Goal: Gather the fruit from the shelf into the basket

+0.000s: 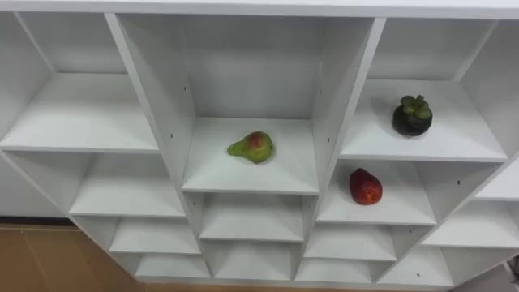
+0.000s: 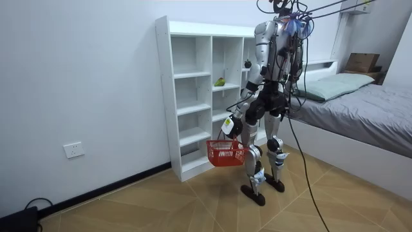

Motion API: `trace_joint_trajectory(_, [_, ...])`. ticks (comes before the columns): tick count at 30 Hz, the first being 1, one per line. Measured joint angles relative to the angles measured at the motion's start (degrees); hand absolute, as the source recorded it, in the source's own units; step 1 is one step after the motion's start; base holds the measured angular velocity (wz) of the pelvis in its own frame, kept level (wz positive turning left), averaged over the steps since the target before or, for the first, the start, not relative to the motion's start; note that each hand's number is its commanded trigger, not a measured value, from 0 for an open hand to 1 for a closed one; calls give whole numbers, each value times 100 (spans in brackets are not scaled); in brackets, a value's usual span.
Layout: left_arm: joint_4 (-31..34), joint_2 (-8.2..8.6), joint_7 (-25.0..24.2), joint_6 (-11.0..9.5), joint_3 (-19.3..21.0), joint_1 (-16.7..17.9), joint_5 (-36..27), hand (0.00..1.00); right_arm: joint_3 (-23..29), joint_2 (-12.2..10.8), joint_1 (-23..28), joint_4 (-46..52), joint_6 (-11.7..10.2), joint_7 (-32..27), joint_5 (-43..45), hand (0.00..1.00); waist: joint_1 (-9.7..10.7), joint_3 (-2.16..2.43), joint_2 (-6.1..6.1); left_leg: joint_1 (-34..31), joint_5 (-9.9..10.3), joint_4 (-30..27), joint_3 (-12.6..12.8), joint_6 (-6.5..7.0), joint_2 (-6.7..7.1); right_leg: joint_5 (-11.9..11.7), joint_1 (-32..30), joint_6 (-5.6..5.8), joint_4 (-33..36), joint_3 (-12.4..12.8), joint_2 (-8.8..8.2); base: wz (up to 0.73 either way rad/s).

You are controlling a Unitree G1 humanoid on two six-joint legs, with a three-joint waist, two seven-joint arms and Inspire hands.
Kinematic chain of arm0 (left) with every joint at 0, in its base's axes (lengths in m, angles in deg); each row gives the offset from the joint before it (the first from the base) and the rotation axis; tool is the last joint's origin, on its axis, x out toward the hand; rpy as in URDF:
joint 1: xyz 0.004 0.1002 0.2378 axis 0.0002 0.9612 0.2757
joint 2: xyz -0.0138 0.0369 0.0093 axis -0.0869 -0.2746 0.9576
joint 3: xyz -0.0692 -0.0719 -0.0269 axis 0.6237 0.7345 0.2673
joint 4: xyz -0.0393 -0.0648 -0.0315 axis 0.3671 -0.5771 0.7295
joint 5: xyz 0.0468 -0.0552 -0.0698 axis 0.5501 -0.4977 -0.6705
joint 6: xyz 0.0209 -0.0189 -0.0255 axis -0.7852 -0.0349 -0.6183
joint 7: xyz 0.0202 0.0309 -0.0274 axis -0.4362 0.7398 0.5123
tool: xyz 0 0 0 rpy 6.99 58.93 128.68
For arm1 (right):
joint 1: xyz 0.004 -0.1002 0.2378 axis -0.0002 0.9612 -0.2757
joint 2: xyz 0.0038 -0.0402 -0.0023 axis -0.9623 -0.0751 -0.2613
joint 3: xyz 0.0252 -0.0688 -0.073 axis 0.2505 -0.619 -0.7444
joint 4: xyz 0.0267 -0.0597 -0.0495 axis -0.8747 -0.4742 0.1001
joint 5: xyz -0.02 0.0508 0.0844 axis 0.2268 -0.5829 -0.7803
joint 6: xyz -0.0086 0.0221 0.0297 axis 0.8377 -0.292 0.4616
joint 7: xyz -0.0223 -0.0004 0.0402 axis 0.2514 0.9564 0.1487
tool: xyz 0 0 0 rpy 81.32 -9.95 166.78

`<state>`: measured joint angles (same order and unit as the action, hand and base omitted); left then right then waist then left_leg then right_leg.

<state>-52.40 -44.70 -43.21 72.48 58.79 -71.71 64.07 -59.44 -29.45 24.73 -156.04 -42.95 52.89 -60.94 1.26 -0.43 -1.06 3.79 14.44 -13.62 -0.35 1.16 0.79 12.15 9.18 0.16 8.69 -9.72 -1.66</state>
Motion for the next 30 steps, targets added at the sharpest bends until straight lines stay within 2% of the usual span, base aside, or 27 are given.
trace_joint_trajectory(12, [0,12,128,-50,-3,-7,74,100,-38,-26,7,-1,-10,-156,-123,0,-19,2,-7,85,0,43,67,0,-13,0,28,0,2,99,13,-2])
trace_joint_trajectory(18, [14,14,145,-108,0,-52,73,100,-35,-62,30,55,-89,-327,-236,0,-2,3,-6,71,0,48,123,0,-17,-5,-8,3,10,129,11,-4])
trace_joint_trajectory(21, [15,15,223,-260,0,-124,65,100,-35,-68,33,123,-172,-357,-235,0,-6,10,-13,69,0,55,145,1,-17,-10,-16,9,9,119,8,-2])
trace_joint_trajectory(27, [209,30,417,-610,9,-130,-72,100,-34,-95,308,916,-335,-658,-79,0,-21,64,-5,73,-4,106,208,7,-17,-20,-62,20,9,169,6,-5])
trace_joint_trajectory(30, [222,63,479,-739,-4,-134,-441,100,-21,-97,468,1459,-354,-769,57,0,6,72,5,79,-6,90,240,10,-19,-21,-70,22,7,174,0,-3])
